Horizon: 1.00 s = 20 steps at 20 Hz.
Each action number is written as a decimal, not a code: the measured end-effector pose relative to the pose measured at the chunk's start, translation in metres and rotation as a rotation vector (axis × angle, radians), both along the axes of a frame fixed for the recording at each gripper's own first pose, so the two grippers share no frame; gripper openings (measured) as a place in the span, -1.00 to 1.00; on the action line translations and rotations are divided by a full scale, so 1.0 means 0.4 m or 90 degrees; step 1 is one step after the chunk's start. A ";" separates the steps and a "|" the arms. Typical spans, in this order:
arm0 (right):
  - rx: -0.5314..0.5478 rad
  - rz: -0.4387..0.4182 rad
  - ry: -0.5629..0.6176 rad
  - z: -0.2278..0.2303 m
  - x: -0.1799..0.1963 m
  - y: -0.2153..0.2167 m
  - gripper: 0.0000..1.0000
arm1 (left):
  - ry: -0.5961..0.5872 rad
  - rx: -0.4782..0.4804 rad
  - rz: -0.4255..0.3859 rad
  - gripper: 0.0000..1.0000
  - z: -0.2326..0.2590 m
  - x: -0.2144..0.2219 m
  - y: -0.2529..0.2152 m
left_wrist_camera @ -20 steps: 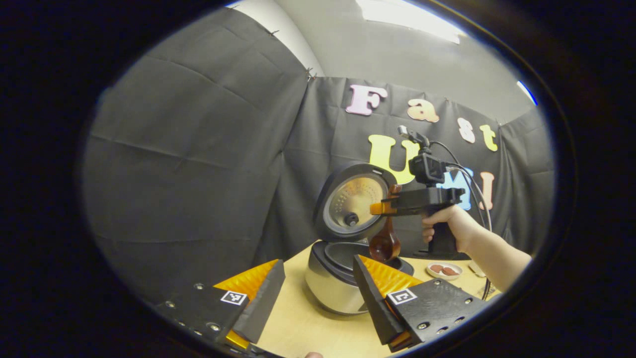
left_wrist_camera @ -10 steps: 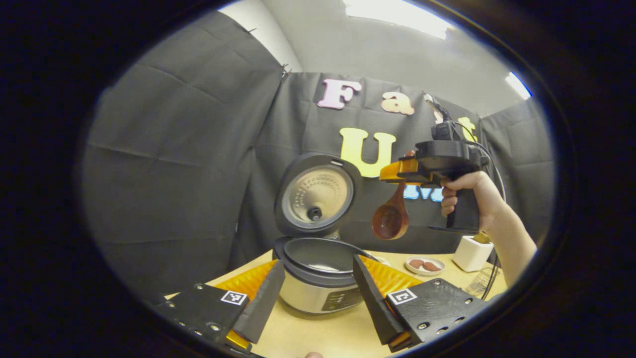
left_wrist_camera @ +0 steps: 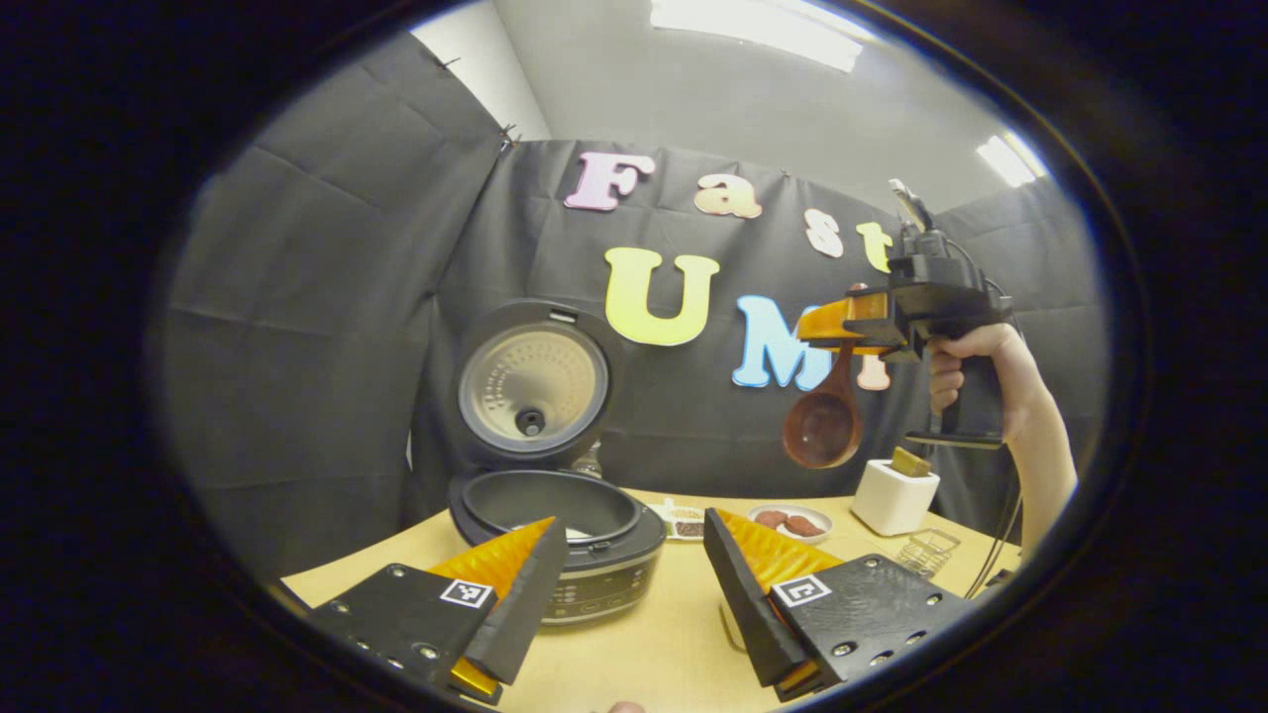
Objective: Close the left gripper, press the button to open the rice cooker; take a wooden spoon from the chopstick holder with the right hand, scoop a spoonful of rice and pour it into the rice cooker, then put the wooden spoon back into the chopstick holder.
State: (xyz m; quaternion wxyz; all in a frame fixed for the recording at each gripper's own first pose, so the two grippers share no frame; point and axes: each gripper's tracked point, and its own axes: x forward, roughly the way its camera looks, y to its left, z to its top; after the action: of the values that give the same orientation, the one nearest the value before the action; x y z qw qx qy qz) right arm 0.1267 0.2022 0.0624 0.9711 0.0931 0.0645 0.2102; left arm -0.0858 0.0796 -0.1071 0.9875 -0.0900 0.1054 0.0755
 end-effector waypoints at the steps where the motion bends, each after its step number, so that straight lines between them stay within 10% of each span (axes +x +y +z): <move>1: -0.002 -0.011 -0.001 -0.003 -0.008 -0.041 -0.55 | -0.001 -0.004 -0.006 0.72 -0.001 0.007 -0.018; 20: 0.030 -0.257 0.091 -0.316 -0.059 -0.720 -0.55 | -0.002 -0.008 0.004 0.72 0.009 0.122 -0.127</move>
State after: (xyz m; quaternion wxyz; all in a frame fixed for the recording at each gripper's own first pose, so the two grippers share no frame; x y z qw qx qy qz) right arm 0.1032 -0.0859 -0.0640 0.9840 0.1416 0.1083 0.0056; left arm -0.0372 0.0288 -0.1036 0.9868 -0.0965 0.1041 0.0779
